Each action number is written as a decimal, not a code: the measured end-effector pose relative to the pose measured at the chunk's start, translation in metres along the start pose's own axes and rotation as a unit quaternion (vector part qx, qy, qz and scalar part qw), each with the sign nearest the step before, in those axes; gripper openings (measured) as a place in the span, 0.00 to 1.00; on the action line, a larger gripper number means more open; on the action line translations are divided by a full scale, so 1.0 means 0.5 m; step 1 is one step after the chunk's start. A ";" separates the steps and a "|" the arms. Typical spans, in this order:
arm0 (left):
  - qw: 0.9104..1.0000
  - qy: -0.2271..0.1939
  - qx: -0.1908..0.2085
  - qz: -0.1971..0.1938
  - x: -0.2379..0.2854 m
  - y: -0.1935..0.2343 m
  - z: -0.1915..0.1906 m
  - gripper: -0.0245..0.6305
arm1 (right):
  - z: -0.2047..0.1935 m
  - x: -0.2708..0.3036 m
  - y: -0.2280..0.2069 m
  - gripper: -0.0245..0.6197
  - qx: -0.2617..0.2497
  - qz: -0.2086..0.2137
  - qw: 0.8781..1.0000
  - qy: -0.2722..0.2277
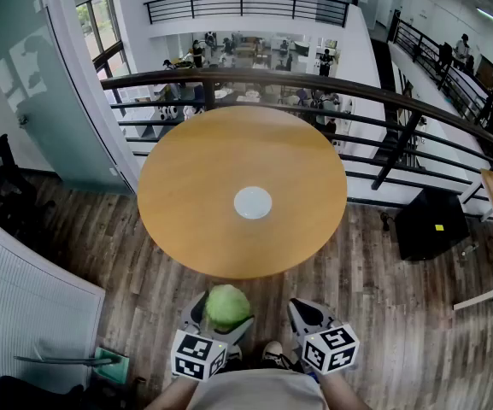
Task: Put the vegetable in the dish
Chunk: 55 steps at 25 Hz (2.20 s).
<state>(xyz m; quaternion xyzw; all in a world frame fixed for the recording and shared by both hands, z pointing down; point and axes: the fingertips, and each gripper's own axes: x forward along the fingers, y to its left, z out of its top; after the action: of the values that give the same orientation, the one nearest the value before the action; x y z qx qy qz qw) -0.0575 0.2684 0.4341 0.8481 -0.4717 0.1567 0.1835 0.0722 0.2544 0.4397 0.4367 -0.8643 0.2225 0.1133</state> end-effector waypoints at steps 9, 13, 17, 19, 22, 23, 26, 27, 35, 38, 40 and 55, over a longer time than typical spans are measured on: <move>1.000 -0.001 -0.002 -0.001 0.000 -0.001 -0.004 0.78 | -0.008 0.000 0.003 0.06 -0.004 0.004 1.000 0.004; 1.000 -0.002 -0.004 -0.003 0.000 0.009 -0.005 0.78 | -0.009 0.005 0.006 0.06 -0.005 0.002 1.000 0.005; 1.000 -0.002 -0.007 -0.006 -0.004 0.026 -0.006 0.78 | -0.009 0.016 0.012 0.06 -0.008 -0.008 1.000 0.002; 1.000 -0.004 -0.008 -0.009 -0.011 0.035 -0.006 0.78 | -0.004 0.020 0.017 0.06 -0.010 -0.016 1.000 -0.006; 1.000 -0.004 -0.007 -0.015 -0.024 0.052 -0.010 0.78 | 0.004 0.030 0.027 0.06 -0.013 -0.028 0.999 -0.013; 1.000 -0.004 -0.006 -0.016 -0.028 0.058 -0.013 0.78 | 0.004 0.033 0.031 0.06 -0.013 -0.032 0.999 -0.014; 1.000 -0.002 -0.002 -0.023 -0.040 0.077 -0.022 0.78 | 0.005 0.040 0.042 0.06 -0.006 -0.044 0.999 -0.021; 1.000 -0.001 -0.001 -0.026 -0.045 0.083 -0.025 0.78 | 0.006 0.042 0.047 0.06 -0.004 -0.048 0.999 -0.024; 0.999 -0.001 0.004 -0.039 -0.061 0.117 -0.030 0.78 | -0.020 0.049 0.082 0.06 0.009 -0.063 0.998 -0.023; 0.999 0.002 0.003 -0.041 -0.049 0.124 -0.032 0.78 | -0.029 0.058 0.076 0.06 0.015 -0.062 0.998 -0.021; 0.999 0.003 0.000 -0.041 -0.032 0.132 -0.029 0.78 | -0.029 0.072 0.062 0.06 0.019 -0.061 0.998 -0.019; 1.000 0.008 -0.012 -0.018 0.218 0.238 0.107 0.78 | 0.134 0.277 -0.133 0.06 0.003 -0.028 1.000 -0.009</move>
<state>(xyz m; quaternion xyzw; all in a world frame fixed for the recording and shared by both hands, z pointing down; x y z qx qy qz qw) -0.0996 0.1050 0.4542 0.8528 -0.4569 0.1548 0.2000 0.0437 0.0897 0.4542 0.4633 -0.8520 0.2174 0.1105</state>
